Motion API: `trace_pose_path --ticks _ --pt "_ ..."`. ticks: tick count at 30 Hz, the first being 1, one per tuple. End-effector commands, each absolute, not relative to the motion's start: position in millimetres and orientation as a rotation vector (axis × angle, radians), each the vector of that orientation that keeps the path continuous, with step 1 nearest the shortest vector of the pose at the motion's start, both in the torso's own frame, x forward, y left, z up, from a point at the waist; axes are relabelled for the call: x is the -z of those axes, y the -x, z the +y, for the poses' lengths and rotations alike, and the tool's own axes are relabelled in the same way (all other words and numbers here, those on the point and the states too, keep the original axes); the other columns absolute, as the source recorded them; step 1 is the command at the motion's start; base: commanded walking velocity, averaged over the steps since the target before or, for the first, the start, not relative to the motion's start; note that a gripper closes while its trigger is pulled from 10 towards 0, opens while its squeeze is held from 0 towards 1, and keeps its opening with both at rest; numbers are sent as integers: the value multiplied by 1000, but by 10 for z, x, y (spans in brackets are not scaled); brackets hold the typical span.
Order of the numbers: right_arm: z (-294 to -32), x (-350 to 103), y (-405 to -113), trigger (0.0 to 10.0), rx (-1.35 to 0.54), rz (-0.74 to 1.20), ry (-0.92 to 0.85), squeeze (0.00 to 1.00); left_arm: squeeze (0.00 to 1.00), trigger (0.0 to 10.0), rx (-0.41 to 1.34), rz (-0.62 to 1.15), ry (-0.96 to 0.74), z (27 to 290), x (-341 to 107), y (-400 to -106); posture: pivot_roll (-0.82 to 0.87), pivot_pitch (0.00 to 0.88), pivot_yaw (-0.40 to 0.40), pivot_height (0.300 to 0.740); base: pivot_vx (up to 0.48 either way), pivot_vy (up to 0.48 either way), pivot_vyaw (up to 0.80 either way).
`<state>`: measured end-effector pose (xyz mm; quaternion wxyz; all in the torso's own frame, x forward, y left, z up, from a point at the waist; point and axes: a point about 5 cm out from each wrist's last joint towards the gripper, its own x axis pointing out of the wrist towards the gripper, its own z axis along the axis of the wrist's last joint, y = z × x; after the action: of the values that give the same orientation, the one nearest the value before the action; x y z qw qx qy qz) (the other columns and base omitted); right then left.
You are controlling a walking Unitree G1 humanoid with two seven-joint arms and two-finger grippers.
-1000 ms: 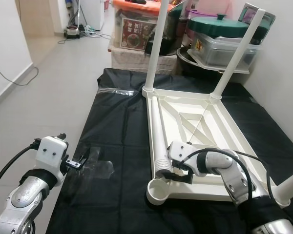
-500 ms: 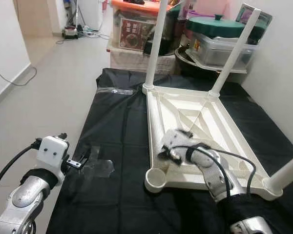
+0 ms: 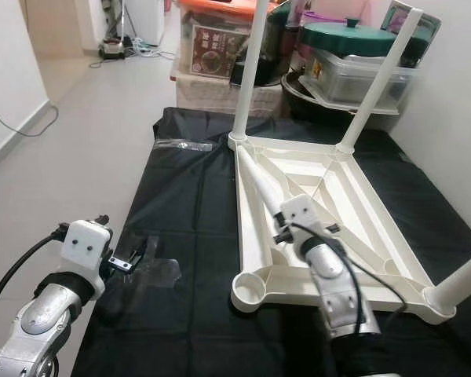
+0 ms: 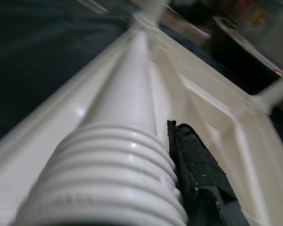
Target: Building children table
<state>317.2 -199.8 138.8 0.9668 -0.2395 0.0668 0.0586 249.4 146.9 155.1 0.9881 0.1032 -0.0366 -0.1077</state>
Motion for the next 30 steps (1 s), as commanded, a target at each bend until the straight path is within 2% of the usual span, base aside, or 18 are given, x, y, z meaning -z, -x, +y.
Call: trace_pose_path --ticks 1,9,11,13,14,15,20,21,24,25,26,29,30 --pt "-2006 -1456 -3165 0 -116 89 479 0 0 10000 216 -65 -209 1455 -1521 -2503 46 0 -122 740 0 0 0" --pt "-1995 -1618 -3165 0 -208 29 370 0 0 10000 213 -67 -210 1467 -1527 -2510 44 0 -122 740 0 0 0" --pt "-2065 -1739 -3167 0 -244 -7 350 0 0 10000 212 -67 -204 1476 -1532 -2514 41 0 -116 740 0 0 0" --pt "-2271 -1973 -3162 0 -278 -46 300 0 0 10000 207 -71 -178 1502 -1550 -2520 40 0 -115 740 0 0 0" --pt "-2271 -1973 -3162 0 -278 -46 300 0 0 10000 207 -71 -178 1502 -1550 -2520 40 0 -115 740 0 0 0" --pt "-2452 -2178 -3114 0 -299 -90 293 0 0 10000 195 -70 -143 1536 -1561 -2525 28 0 -104 740 0 0 0" --pt "-2492 -2268 -3070 0 -343 -123 276 0 0 10000 195 -70 -91 1547 -1571 -2532 26 0 -99 740 0 0 0" --pt "-2445 -2262 -3048 0 -395 -132 248 0 0 10000 199 -73 -28 1546 -1594 -2542 28 0 -97 740 0 0 0" --pt "-2183 -2096 -3004 0 -551 -119 133 0 0 10000 246 -101 321 1530 -1719 -2571 48 0 -112 740 0 0 0" --pt "-2183 -2096 -3004 0 -551 -119 133 0 0 10000 246 -101 321 1530 -1719 -2571 48 0 -112 740 0 0 0" --pt "-2103 -2030 -2998 0 -582 -108 109 0 0 10000 288 -113 430 1507 -1760 -2571 48 0 -112 740 0 0 0" --pt "-2018 -1976 -2994 0 -616 -98 69 0 0 10000 355 -129 518 1477 -1813 -2563 61 0 -122 740 0 0 0" --pt "-1908 -1952 -2983 0 -659 -103 -16 0 0 10000 422 -148 616 1463 -1861 -2555 62 0 -120 740 0 0 0"
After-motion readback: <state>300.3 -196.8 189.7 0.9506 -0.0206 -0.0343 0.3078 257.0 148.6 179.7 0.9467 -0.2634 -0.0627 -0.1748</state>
